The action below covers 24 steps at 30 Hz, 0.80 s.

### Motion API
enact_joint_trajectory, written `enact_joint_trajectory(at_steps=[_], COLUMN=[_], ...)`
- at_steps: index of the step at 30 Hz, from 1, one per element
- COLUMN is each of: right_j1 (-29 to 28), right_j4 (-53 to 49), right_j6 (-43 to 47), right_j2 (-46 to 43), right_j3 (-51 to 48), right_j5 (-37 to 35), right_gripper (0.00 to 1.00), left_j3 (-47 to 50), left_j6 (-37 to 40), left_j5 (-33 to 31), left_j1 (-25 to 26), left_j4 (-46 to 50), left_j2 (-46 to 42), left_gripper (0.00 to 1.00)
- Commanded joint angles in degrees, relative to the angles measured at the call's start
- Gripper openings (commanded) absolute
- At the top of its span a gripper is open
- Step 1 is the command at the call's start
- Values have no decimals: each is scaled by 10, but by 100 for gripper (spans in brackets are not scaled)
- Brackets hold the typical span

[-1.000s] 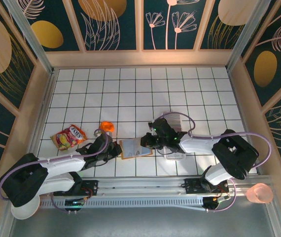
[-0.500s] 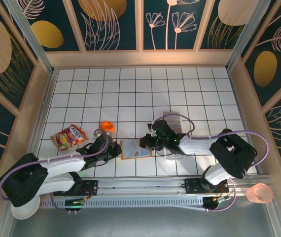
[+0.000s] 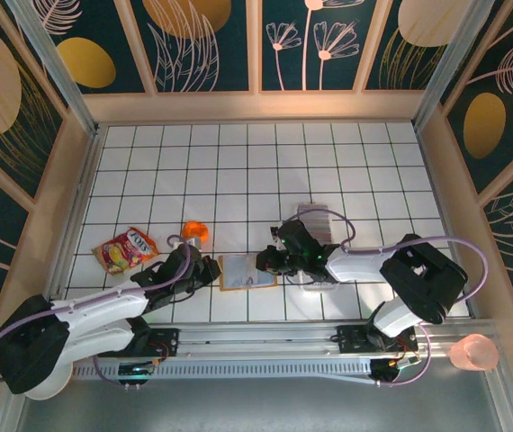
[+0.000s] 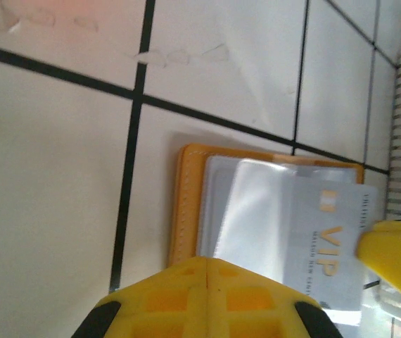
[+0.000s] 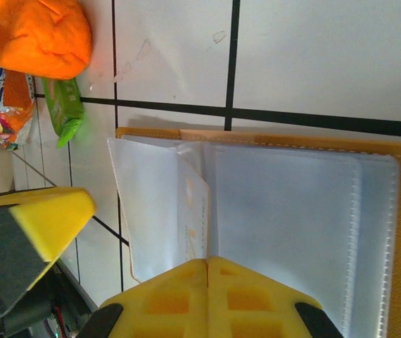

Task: Put the credit cards into the card holder

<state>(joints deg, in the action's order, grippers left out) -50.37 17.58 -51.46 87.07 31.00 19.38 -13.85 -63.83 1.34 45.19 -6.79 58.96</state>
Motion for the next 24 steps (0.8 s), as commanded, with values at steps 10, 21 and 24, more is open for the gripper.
enact_joint_trajectory(at_steps=[10,21,24], right_j1=[-7,-31,-33], right_j4=[-46,-25,-23], right_j6=[31,22,17], right_j2=[2,31,31], right_j3=[0,21,21], right_j5=[-43,-40,-43], right_gripper=[0,0,0], left_j3=[-9,1,4], left_j6=[7,8,8], left_j5=[27,20,18], left_j1=[4,5,5], left_j4=[-27,-31,-30], left_j2=[41,80,81], left_gripper=[0,0,0])
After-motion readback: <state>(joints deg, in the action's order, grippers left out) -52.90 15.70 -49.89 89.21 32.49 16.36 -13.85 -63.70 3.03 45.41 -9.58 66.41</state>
